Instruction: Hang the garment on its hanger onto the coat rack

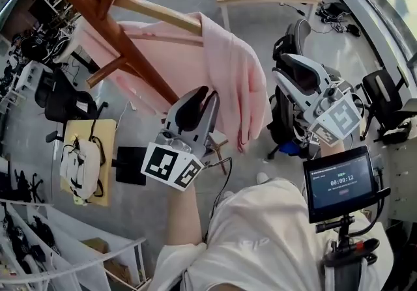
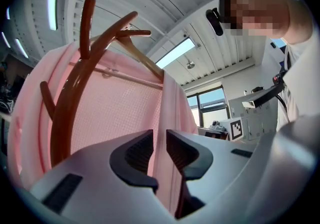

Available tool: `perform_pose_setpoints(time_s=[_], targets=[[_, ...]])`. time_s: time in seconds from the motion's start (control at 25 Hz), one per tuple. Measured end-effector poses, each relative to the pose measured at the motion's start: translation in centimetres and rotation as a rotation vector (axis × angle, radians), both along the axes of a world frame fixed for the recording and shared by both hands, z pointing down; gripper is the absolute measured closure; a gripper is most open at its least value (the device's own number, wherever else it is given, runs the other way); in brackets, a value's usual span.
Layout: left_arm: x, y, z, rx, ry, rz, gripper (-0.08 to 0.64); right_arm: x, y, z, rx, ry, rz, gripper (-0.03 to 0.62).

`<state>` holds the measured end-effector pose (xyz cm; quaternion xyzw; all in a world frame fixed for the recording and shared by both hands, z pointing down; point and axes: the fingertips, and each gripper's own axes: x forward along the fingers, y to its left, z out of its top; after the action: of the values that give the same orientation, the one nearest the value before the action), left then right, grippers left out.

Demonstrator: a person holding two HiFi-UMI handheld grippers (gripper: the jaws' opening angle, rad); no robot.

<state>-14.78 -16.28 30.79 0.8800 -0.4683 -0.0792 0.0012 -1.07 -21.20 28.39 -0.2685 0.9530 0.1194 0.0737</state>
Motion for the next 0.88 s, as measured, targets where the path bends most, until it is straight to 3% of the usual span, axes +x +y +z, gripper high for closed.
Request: perform_pose_setpoints(time_s=[0.28, 0.44, 0.88], targets=[[-1.9, 1.0, 2.4, -0.020, -0.048, -0.012, 0.471, 0.4, 2.1, 2.9, -0.070, -0.025, 0.139, 0.463], [-0.6, 2.6, 4.3, -0.065, -0.027, 0.024, 0.471, 1.6, 5.0, 4.3, -0.097, 0.002, 0.187, 0.463], [7.4, 7.4, 3.4, -0.054, -0.058, -0.037, 0.471, 8.4, 9.8, 3.5, -0.102, -0.044, 0.119, 0.463]])
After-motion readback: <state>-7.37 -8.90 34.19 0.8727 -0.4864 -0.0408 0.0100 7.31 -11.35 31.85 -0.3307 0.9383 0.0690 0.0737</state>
